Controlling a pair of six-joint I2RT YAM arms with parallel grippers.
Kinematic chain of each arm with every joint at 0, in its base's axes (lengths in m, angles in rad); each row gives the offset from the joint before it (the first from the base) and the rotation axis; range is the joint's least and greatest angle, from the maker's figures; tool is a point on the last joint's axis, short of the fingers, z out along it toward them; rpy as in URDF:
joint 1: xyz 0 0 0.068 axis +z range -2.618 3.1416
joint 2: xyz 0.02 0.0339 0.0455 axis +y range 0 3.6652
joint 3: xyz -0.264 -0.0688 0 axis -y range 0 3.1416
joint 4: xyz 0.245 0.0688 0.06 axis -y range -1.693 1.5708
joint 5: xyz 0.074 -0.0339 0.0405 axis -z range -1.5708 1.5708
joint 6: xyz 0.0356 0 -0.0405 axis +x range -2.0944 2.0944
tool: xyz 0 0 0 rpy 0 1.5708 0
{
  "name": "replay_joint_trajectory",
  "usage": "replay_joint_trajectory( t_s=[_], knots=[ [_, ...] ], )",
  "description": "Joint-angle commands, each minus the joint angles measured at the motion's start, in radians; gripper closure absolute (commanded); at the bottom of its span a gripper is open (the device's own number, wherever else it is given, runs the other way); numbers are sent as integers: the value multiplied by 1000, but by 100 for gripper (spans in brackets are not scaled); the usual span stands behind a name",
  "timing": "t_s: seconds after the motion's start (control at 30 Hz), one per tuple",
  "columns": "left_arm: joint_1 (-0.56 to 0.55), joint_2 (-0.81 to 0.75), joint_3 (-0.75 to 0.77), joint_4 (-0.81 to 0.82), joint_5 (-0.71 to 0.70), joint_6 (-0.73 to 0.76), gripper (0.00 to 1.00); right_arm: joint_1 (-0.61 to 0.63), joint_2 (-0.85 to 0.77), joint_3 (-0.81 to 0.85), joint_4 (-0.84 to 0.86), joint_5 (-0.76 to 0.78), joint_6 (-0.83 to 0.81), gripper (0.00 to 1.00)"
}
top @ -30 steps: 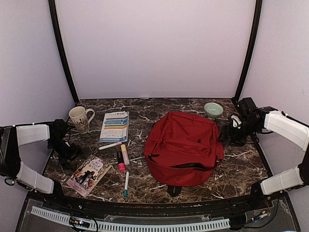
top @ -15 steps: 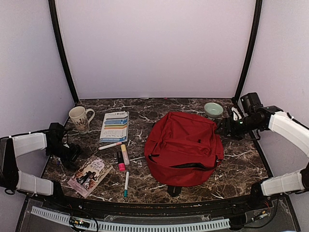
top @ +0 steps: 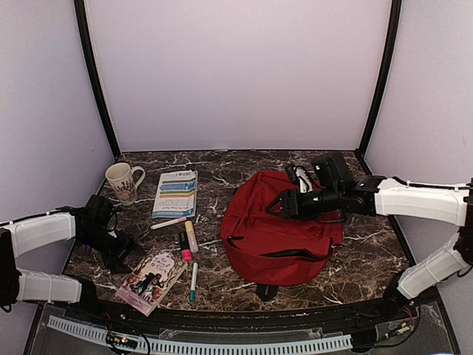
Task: Pack the student bag
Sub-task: Move the book to the center of the board.
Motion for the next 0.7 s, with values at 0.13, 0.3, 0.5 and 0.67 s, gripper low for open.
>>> replay_joint_trajectory(
  t_s=[0.13, 0.3, 0.5, 0.67],
  knots=[
    [-16, -29, 53, -214, -155, 136, 25, 288, 229, 167, 209, 160, 129, 31],
    [-19, 19, 90, -267, -161, 159, 26, 442, 345, 355, 10, 402, 246, 30],
    [-22, 16, 142, -251, -153, 235, 27, 512, 403, 340, 71, 446, 533, 30],
    [-28, 53, 132, -235, -117, 280, 27, 560, 549, 482, 21, 402, 618, 29]
  ],
)
